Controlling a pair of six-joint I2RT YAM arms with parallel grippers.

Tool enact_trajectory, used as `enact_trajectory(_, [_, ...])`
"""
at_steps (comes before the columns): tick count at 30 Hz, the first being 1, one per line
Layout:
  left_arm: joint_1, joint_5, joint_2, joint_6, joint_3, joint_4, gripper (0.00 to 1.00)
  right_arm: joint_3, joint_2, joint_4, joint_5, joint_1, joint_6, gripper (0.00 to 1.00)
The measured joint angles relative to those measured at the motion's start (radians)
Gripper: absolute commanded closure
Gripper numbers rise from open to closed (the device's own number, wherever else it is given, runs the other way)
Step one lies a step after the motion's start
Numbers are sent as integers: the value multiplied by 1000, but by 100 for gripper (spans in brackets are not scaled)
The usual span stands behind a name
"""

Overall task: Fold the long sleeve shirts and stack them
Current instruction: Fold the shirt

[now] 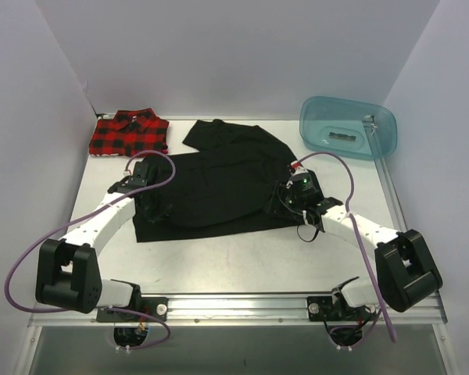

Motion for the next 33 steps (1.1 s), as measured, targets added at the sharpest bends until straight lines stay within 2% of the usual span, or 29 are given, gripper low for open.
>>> enact_trajectory(2, [6, -19, 0, -2, -30, -7, 58, 3, 0, -7, 2, 0, -4, 53])
enact_trajectory(5, [19, -46, -2, 0, -41, -11, 42, 19, -1, -26, 6, 0, -11, 53])
enact_trajectory(6, [22, -53, -5, 2, -41, -10, 34, 29, -2, -37, 7, 0, -16, 53])
enact_trajectory(7, [24, -58, -12, 2, -41, -10, 21, 40, -5, -49, 10, 0, -22, 53])
enact_trajectory(10, [24, -70, -62, 13, -39, -13, 3, 82, -23, -81, 12, 0, -32, 53])
enact_trajectory(13, [24, -80, -133, 34, -19, -26, 3, 145, -39, -102, 4, 0, -34, 53])
enact_trajectory(16, [19, -81, -175, 53, 13, -20, 10, 212, -37, -98, -14, 0, -31, 53])
enact_trajectory(21, [-13, -69, -129, 56, 28, 58, 17, 286, 40, -26, -69, -1, -1, 53])
enact_trajectory(25, [-23, -58, 20, 26, 7, 145, 24, 275, 156, 58, -103, -21, 40, 55])
enact_trajectory(28, [-8, -50, 103, -9, -66, 205, 26, 220, 245, 150, -134, -77, 80, 56])
enact_trajectory(33, [52, -18, 100, -77, -171, 303, 27, 109, 375, 256, -183, -203, 141, 56])
